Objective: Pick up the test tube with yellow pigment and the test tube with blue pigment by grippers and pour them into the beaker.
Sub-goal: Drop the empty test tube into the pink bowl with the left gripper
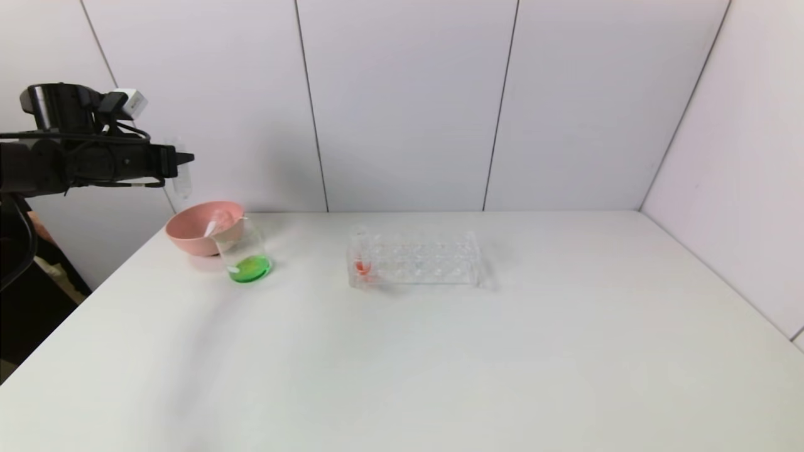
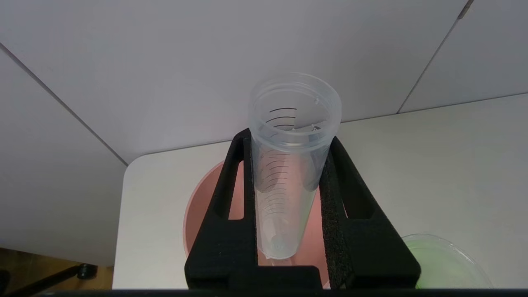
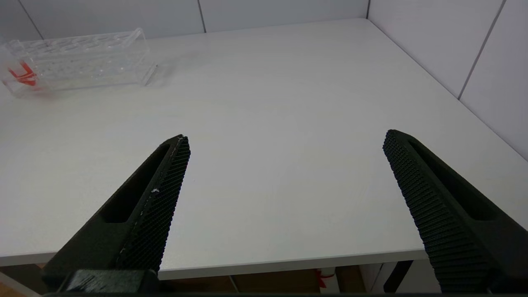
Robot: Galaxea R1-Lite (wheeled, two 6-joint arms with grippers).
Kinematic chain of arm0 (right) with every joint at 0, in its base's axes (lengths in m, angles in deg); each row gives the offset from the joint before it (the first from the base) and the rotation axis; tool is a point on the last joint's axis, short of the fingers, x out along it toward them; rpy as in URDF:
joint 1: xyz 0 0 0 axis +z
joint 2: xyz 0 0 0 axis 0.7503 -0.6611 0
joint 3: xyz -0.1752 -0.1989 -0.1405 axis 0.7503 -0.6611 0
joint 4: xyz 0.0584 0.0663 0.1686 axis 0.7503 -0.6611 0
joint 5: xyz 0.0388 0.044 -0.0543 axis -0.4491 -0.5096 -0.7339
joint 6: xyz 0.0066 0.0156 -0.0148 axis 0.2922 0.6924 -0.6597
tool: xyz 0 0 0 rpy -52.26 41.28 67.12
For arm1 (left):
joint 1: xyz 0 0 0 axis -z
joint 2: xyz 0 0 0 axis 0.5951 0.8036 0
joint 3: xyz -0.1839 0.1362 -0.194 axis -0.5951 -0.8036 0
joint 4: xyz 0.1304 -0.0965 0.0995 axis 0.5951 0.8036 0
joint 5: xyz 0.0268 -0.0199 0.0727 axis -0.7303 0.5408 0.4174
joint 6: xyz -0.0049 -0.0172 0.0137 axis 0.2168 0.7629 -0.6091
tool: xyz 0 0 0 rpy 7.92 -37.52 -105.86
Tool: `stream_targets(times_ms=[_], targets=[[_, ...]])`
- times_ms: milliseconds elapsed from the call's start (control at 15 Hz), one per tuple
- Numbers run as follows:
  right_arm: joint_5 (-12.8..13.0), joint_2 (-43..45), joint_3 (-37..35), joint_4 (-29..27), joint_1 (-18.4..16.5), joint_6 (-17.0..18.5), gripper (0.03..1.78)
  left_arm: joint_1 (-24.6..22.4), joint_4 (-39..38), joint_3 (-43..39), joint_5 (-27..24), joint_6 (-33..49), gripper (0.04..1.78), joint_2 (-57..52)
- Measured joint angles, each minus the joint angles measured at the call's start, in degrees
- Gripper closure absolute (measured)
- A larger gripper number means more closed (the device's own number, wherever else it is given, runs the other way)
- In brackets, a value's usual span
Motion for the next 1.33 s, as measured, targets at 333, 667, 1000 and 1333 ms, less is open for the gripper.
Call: stream_targets(times_ms=[333,667,1000,1333], targets=[[0.00,0.00,0.00,0.00,0.00,0.00,0.10,-0.68,-4.16,-2.13,0.27,0.22,1.37,2.04],[0.00,0.00,0.00,-0.02,0.00,0.00,0.10,-0.35,-10.30,-5.44,6.69,4.83,1.37,3.39],[0.00,0.00,0.00,-0.02,0.00,0.02,0.10,-0.18,-10.41,-5.68,6.67,4.96,1.23,3.57],[-0.02,0.00,0.00,0.00,0.00,0.00,0.10,-0.16,-10.41,-5.72,6.67,5.05,0.51,3.36]])
